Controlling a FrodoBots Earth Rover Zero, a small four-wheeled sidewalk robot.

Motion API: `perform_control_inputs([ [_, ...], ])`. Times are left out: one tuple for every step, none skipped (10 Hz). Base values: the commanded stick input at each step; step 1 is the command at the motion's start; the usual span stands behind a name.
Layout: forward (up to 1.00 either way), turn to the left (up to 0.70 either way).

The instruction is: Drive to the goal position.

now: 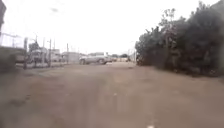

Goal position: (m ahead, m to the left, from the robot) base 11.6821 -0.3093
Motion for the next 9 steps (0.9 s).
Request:
perform_control_inputs([
  [0.85, 0.01],
  [0.85, 0.01],
  [0.85, 0.01],
  [0.85, 0.01],
  [0.85, 0.01],
  [0.85, 0.01],
  [0.85, 0.01],
  [0.85, 0.01],
  [0.85, 0.01],
])
